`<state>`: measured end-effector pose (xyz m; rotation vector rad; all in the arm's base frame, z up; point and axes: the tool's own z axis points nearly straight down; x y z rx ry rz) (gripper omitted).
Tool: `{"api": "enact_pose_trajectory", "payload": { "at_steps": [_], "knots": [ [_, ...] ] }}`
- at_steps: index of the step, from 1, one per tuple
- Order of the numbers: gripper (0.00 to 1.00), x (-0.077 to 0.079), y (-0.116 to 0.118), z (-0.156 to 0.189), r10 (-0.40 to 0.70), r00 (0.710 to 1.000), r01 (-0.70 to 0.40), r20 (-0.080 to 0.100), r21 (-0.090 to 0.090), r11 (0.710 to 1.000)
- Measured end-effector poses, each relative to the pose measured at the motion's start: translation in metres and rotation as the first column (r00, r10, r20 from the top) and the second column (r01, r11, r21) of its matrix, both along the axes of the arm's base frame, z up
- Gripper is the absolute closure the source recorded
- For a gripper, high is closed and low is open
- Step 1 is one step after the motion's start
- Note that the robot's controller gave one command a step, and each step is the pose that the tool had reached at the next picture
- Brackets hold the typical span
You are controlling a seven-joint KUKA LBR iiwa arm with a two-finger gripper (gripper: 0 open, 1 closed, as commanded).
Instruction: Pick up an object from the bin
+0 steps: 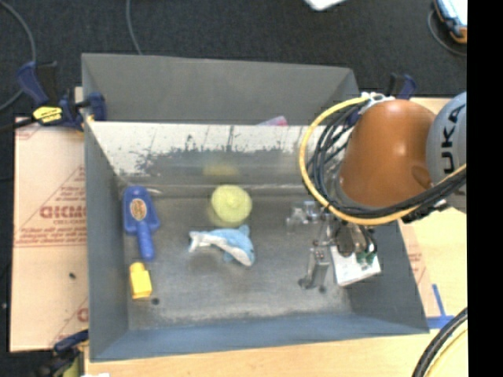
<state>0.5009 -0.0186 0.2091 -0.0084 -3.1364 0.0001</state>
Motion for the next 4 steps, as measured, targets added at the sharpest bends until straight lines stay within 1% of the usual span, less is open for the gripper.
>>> {"api": "enact_pose_trajectory", "payload": {
  "at_steps": [1, 2, 3, 4],
  "knots": [
    [0.00, 0.002, 0.000, 0.004, 0.001, 1.000, -0.001, 0.008, -0.001, 1.000],
    [0.00, 0.009, 0.012, -0.063, 0.042, 0.999, -0.042, -0.004, 0.000, 0.999],
    [0.00, 0.053, 0.048, -0.065, 0.035, 0.999, -0.035, 0.013, 0.001, 0.999],
    [0.00, 0.066, 0.037, -0.065, 0.050, 0.999, -0.050, 0.003, -0.001, 0.999]
  ]
}}
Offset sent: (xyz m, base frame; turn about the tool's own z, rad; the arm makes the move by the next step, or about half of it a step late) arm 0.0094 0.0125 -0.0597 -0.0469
